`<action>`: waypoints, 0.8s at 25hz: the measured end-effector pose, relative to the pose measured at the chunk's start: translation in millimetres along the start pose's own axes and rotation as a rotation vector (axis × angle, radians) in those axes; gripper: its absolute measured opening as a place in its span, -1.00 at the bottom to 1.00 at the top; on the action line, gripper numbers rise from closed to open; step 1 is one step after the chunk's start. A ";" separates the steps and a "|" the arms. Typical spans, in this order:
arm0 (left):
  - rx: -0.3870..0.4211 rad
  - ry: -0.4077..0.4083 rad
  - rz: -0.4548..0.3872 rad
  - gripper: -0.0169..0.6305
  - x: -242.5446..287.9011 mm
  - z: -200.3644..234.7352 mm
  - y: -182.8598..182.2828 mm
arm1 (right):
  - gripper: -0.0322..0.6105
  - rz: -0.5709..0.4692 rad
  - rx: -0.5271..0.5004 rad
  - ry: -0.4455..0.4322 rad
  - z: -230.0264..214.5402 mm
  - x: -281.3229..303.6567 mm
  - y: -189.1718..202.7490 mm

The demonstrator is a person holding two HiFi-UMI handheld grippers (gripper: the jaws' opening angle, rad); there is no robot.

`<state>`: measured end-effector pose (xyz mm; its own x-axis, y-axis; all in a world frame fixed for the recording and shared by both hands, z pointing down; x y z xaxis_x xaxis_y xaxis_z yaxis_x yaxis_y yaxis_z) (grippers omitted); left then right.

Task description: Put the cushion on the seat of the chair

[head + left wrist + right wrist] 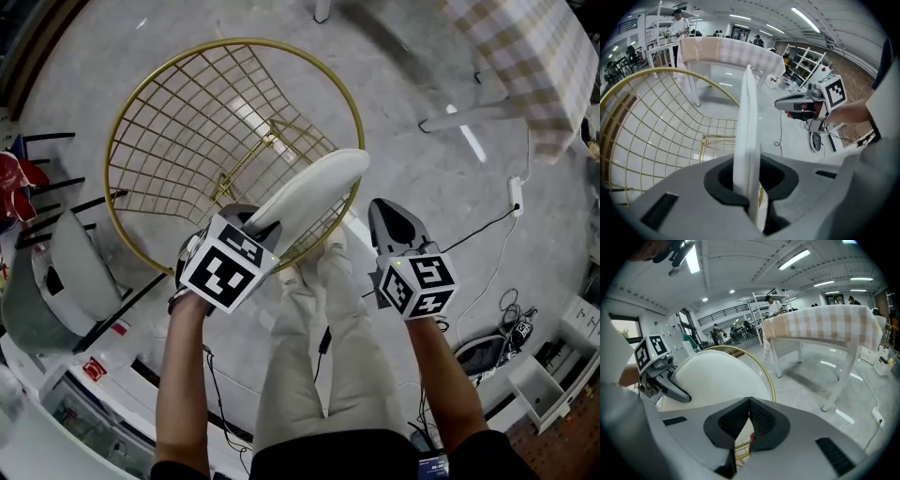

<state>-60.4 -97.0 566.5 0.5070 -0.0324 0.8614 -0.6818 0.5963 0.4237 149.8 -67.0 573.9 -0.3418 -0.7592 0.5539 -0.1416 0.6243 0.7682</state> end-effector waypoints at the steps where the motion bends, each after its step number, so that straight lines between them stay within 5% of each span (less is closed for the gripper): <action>1: -0.001 -0.005 0.008 -0.75 0.7 1.4 0.1 | -0.84 0.001 0.000 -0.002 -0.4 1.9 -0.3; 20: 0.054 -0.053 0.098 -0.75 27.7 27.3 -14.1 | -0.84 0.046 0.002 -0.030 -7.0 33.1 -4.5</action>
<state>-51.1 -128.2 592.1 0.4084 -0.0192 0.9126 -0.7549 0.5549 0.3495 145.7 -96.2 591.0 -0.3760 -0.7236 0.5788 -0.1265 0.6588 0.7416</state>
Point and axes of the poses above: the fingertips, and each gripper's own axes: x forward along the fingers, z to its left, y out of its underside, the point moved 6 cm from there along -x, backward along the fingers, and after that the axes turned 6 degrees about -z, right-handed, at the moved point
